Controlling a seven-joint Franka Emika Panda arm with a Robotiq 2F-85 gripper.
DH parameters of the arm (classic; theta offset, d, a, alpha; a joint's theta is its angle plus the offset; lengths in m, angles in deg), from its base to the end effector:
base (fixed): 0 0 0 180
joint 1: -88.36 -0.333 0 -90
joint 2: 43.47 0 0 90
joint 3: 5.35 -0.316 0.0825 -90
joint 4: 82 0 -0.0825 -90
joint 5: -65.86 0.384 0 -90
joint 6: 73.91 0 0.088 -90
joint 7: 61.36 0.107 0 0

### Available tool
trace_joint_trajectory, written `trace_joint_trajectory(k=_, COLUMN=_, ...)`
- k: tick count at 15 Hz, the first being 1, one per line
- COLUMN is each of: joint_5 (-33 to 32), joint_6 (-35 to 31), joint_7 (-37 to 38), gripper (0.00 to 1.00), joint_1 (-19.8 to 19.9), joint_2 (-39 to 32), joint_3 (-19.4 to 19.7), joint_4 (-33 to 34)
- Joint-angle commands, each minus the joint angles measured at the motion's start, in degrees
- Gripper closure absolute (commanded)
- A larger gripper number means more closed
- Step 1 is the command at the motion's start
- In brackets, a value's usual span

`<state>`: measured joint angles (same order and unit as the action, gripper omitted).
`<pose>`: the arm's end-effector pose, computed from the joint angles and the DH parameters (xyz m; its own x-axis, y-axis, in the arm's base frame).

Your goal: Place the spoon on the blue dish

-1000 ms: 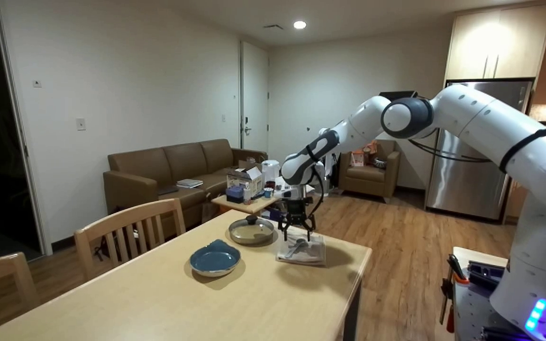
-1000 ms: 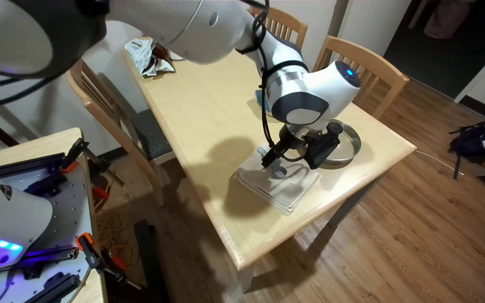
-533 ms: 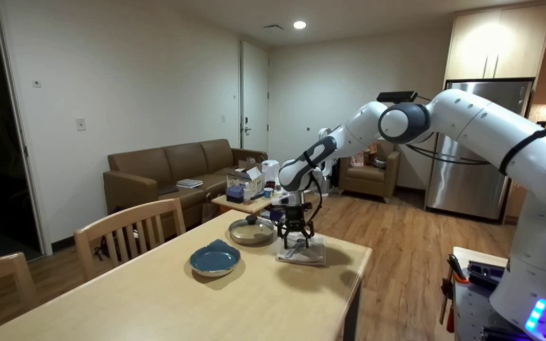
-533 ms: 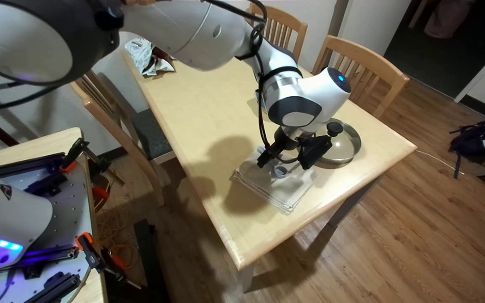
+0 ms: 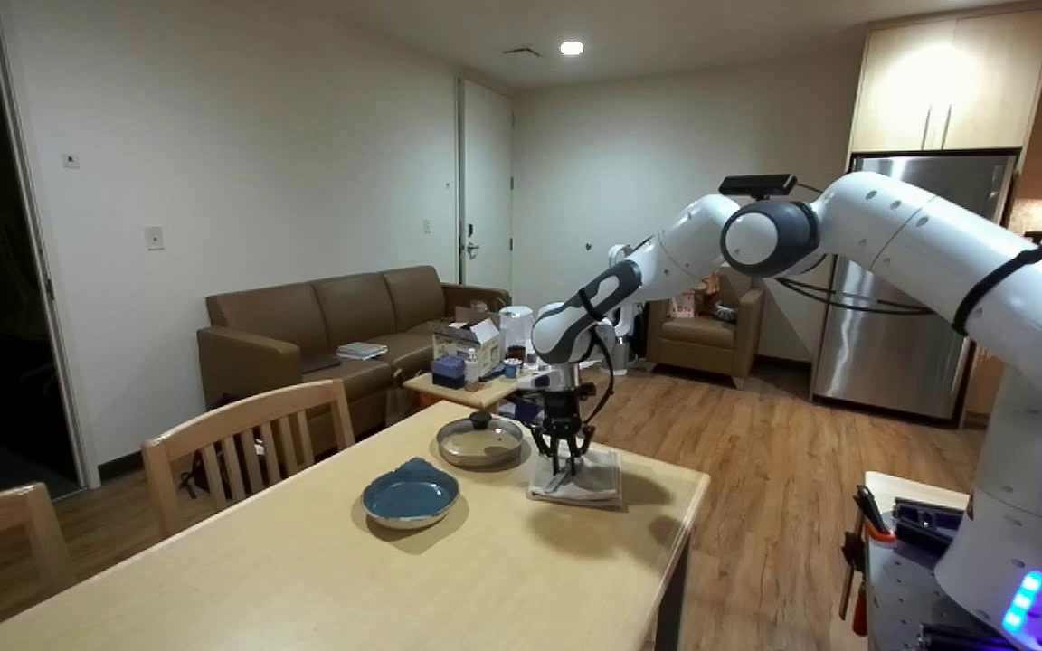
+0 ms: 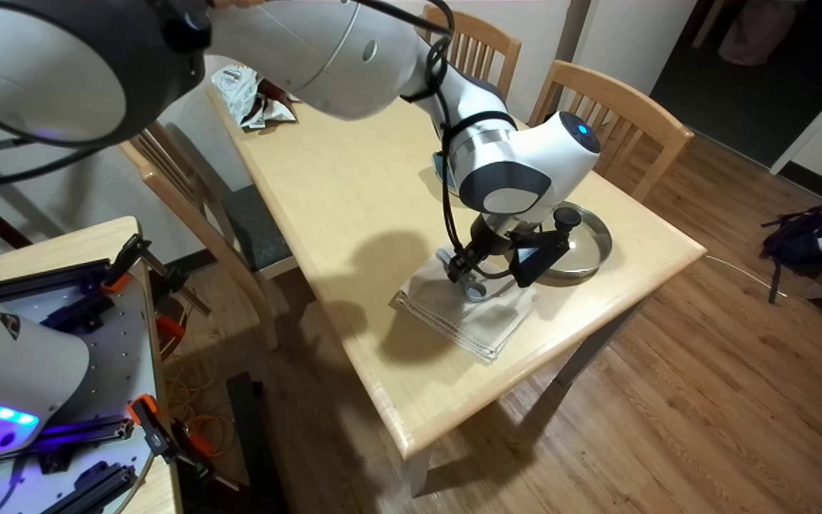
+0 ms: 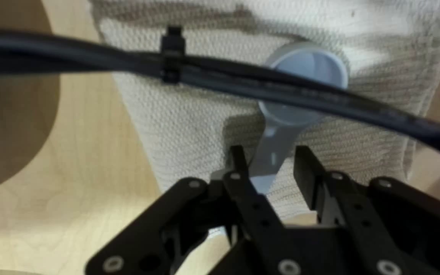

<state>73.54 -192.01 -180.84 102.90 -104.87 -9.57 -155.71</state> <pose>0.6884 -0.1283 0.0721 -0.1877 0.9402 0.2844 0.9524 0.2450 -0.1814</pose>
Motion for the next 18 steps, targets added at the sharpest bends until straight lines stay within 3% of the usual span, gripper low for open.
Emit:
trace_joint_trajectory(k=1, joint_5=-1.7, joint_6=-0.2, joint_7=1.4, gripper=0.92, joint_1=-0.5, joint_2=-1.1, joint_3=0.4, joint_4=1.9)
trace_joint_trajectory(k=3, joint_5=-1.9, joint_6=-0.9, joint_7=0.9, gripper=0.98, joint_1=-0.5, joint_2=-1.2, joint_3=0.4, joint_4=2.0)
trace_joint_trajectory(k=4, joint_5=-2.3, joint_6=-1.3, joint_7=0.4, gripper=0.95, joint_1=-0.6, joint_2=-1.3, joint_3=0.4, joint_4=2.1)
trace_joint_trajectory(k=12, joint_5=-5.4, joint_6=-10.4, joint_7=-9.1, gripper=0.95, joint_1=0.1, joint_2=-2.6, joint_3=-1.3, joint_4=2.7)
trace_joint_trajectory(k=13, joint_5=-4.8, joint_6=-10.7, joint_7=-7.5, gripper=0.95, joint_1=-2.3, joint_2=5.6, joint_3=-3.1, joint_4=-4.4)
trace_joint_trajectory(k=15, joint_5=-4.8, joint_6=-8.9, joint_7=-10.5, gripper=0.95, joint_1=-1.3, joint_2=7.4, joint_3=-4.3, joint_4=-3.0)
trace_joint_trajectory(k=18, joint_5=-6.4, joint_6=-9.4, joint_7=-9.1, gripper=0.95, joint_1=-6.8, joint_2=13.1, joint_3=-5.3, joint_4=-7.9)
